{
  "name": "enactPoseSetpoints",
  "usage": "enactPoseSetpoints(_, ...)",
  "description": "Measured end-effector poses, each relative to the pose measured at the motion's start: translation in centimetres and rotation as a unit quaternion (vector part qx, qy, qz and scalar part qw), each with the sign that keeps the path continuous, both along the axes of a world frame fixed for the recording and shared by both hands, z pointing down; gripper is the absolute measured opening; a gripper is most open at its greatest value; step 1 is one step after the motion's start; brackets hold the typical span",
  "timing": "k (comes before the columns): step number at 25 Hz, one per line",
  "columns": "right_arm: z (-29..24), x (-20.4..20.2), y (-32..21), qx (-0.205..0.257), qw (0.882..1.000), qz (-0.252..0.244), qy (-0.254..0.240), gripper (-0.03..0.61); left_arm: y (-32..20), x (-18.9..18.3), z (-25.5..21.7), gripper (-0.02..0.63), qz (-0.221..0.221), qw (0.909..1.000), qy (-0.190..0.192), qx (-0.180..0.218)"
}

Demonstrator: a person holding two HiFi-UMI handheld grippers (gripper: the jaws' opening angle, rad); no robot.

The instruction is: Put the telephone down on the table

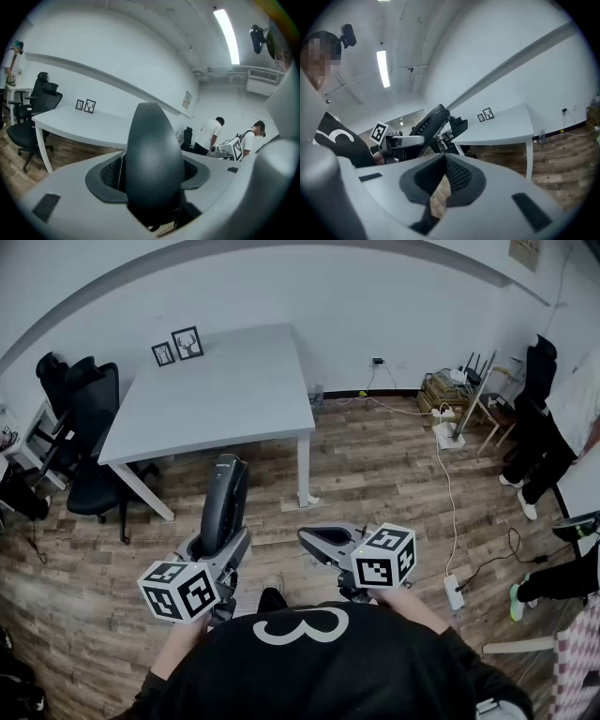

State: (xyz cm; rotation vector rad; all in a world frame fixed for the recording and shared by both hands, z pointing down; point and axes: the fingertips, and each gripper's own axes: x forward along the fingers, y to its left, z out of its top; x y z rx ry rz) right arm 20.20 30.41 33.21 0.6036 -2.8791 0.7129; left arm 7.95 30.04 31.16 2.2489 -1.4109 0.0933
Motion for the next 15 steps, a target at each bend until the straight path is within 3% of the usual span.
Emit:
enactPoseSetpoints(12, -0.1, -0.6, 0.6, 0.001, 1.000, -0.010, 0.010, 0.008, 1.4, -0.3, 1.1, 0.290, -0.009, 0.9998, 0.017, -0.009)
enactPoseSetpoints(15, 0.3, -1.6, 0.8, -0.010, 1.000, -0.022, -0.009, 0.009, 1.6, -0.9, 2.0, 0.290, -0.011, 0.9996, 0.018, -0.017)
